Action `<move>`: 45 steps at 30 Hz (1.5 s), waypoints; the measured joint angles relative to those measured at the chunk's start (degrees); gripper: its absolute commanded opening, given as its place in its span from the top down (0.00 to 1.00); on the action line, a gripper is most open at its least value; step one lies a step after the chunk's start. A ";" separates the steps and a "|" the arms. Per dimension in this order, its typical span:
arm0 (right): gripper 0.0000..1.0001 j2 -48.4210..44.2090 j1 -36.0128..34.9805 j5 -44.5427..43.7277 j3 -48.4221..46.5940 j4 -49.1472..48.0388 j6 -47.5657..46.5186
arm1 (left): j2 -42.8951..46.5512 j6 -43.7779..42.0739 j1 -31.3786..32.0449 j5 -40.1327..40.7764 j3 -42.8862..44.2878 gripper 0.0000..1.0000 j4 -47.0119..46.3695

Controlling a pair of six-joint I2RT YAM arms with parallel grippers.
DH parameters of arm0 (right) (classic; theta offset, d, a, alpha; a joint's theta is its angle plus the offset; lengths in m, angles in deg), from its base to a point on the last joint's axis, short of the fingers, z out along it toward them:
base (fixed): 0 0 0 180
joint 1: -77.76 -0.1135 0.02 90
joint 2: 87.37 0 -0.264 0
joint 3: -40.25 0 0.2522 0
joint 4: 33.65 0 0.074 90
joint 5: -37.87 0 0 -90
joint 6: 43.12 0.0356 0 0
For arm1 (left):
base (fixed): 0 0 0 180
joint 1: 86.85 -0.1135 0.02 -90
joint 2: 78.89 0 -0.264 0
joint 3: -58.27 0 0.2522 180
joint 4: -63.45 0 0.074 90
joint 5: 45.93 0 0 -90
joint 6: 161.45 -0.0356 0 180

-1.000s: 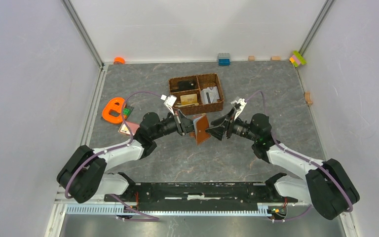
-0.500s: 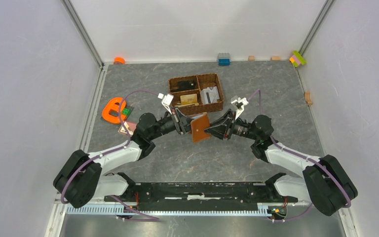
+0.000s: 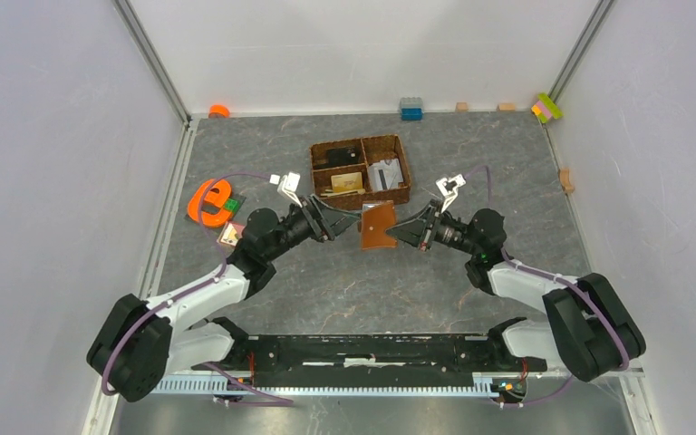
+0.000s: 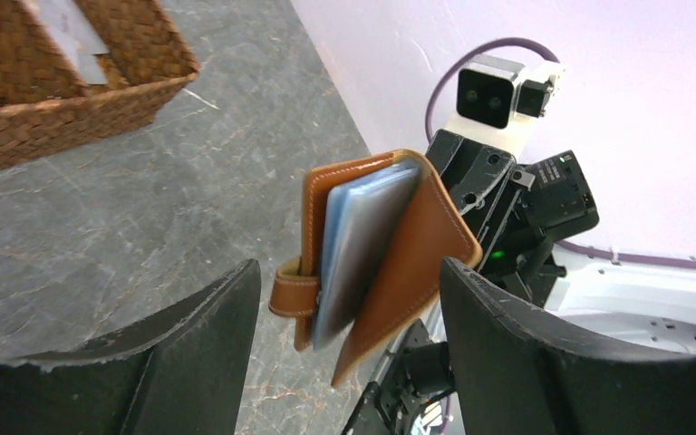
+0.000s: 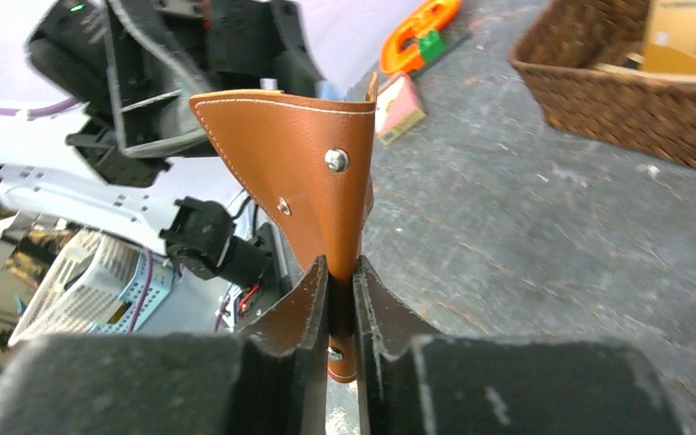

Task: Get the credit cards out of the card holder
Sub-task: Close the card holder, then place the card holder at the center of the board.

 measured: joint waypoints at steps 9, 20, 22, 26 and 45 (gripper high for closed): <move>0.77 6.51 2.38 -3.93 -0.02 10.32 -1.60 | 0.20 -1.11 0.00 5.88 1.07 0.26 10.73; 0.42 16.90 2.36 -12.76 -5.70 24.74 -9.18 | -6.25 -2.84 0.07 7.72 5.62 0.28 17.77; 0.41 16.90 2.38 -15.17 -6.75 27.93 -11.10 | -7.54 -3.02 0.13 7.50 6.49 0.28 18.82; 0.37 15.96 2.38 -21.07 -8.63 34.25 -15.02 | -9.94 -3.80 0.46 7.26 8.35 0.29 20.46; 1.00 11.23 -6.93 -37.99 -17.33 44.35 -29.22 | -15.63 -5.99 2.58 7.06 12.48 0.30 24.57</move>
